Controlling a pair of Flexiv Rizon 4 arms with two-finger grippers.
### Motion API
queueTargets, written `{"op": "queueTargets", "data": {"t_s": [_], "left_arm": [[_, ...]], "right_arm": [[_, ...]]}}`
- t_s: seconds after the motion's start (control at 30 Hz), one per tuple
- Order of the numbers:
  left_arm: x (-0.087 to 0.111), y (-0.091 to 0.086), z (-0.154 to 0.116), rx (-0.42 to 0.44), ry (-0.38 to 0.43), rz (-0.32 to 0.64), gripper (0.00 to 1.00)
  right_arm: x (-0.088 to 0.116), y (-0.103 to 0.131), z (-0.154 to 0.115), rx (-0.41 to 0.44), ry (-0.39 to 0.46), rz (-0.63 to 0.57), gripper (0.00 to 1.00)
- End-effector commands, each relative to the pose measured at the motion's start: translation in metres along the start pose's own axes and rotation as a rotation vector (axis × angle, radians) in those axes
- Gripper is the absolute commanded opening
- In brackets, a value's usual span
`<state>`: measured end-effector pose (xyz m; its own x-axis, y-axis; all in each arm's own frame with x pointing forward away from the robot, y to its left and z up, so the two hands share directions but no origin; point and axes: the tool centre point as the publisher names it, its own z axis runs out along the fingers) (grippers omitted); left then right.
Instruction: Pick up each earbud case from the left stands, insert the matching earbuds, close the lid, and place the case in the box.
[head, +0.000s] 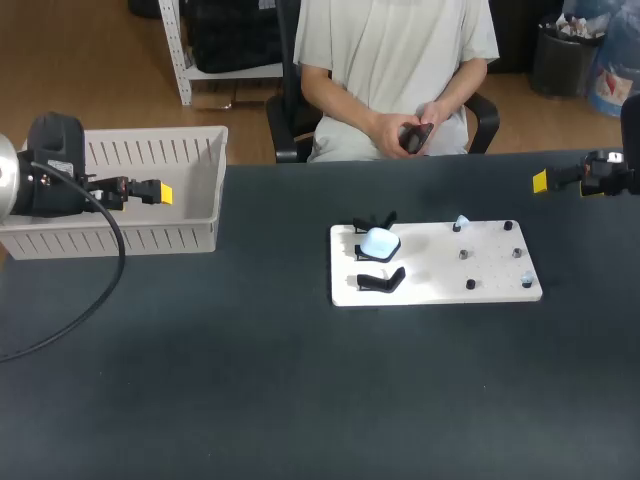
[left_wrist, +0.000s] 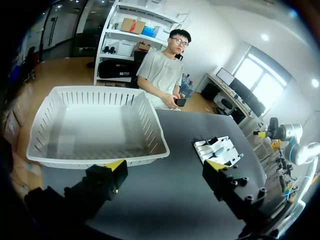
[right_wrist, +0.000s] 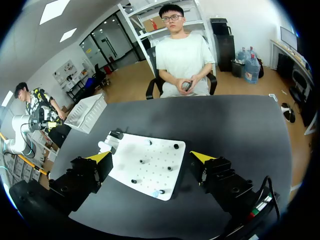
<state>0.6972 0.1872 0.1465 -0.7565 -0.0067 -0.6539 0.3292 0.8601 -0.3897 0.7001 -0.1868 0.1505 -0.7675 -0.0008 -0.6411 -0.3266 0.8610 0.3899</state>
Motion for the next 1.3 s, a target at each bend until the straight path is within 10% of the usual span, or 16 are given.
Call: {"op": "queueTargets", "data": {"t_s": [0.03, 0.63, 1.3], "left_arm": [[-0.003, -0.002, 0.0, -0.013, 0.014, -0.002, 1.0], [-0.004, -0.005, 0.0, 0.015, 0.014, 0.014, 1.0], [-0.011, -0.076, 0.042, 0.366, 0.019, 0.717, 1.0]], "right_arm": [[0.0, 0.0, 0.001, 0.0, 0.0, -0.001, 1.0], [0.0, 0.0, 0.001, 0.0, 0.0, -0.001, 1.0], [0.0, 0.0, 0.001, 0.0, 0.0, -0.001, 1.0]]}}
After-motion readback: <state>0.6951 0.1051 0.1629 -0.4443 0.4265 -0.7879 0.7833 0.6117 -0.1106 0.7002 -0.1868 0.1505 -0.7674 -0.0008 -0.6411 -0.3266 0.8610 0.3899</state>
